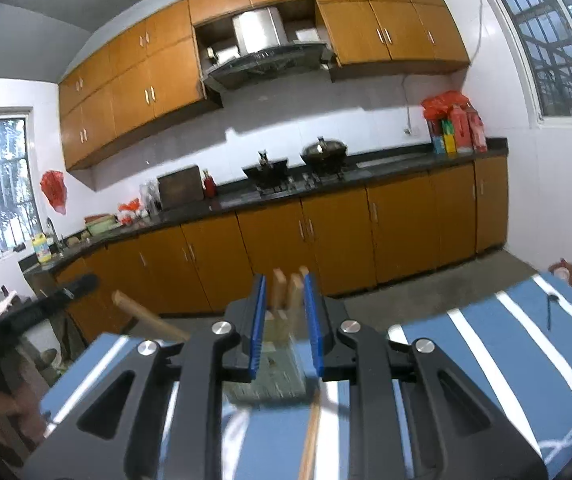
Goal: Organize utensils
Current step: 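Raise both chopsticks upright over the green holder and open both tools to drop them, then lower the left tool onto a chopstick while the right tool grasps another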
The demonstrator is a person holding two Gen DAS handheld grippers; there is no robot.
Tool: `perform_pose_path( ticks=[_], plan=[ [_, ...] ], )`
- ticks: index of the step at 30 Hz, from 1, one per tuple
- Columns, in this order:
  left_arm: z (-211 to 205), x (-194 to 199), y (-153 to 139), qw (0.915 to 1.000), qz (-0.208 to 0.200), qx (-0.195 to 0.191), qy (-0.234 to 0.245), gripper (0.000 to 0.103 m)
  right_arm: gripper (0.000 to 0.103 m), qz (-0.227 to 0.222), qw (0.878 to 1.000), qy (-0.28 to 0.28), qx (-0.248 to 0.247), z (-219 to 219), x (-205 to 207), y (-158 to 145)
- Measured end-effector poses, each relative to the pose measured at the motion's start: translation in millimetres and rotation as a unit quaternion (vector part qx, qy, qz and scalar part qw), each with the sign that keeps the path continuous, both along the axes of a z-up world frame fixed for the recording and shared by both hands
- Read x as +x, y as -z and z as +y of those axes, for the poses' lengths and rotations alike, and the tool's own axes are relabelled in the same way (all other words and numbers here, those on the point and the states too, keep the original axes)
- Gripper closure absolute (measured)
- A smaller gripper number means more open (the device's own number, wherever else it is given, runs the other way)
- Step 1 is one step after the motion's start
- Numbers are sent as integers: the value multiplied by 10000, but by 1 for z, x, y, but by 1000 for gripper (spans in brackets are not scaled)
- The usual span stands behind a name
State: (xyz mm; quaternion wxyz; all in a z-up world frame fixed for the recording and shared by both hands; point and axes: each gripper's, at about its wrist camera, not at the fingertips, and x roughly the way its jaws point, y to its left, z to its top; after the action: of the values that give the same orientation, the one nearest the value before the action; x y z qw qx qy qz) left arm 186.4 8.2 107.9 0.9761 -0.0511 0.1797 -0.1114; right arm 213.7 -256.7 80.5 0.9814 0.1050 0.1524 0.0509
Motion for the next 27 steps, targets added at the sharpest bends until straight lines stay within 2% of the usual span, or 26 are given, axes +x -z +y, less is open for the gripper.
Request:
perform_pose_path(
  ticks=[2, 5, 8, 11, 13, 16, 27],
  plan=[
    [6, -3, 9, 9998, 90, 92, -117, 73, 82, 483, 9988, 40, 47, -5, -4, 32],
    [15, -5, 42, 9974, 502, 397, -317, 71, 82, 1270, 9919, -21, 48, -6, 2, 78],
    [20, -2, 80, 9920, 988, 653, -448, 71, 83, 2105, 9772, -289, 40, 3, 9, 128],
    [25, -1, 109, 9863, 1466, 616, -444, 71, 85, 2628, 9636, -495, 62, 15, 13, 164],
    [25, -1, 130, 9814, 1774, 581, -443, 71, 86, 2776, 9592, -525, 63, 21, 15, 176],
    [26, -4, 148, 9773, 2024, 486, -402, 71, 88, 2877, 9561, -547, -8, 27, 17, 186],
    [16, -1, 177, 9687, 2458, 297, -202, 71, 94, 2901, 9543, -472, -546, 38, 22, 187]
  ],
)
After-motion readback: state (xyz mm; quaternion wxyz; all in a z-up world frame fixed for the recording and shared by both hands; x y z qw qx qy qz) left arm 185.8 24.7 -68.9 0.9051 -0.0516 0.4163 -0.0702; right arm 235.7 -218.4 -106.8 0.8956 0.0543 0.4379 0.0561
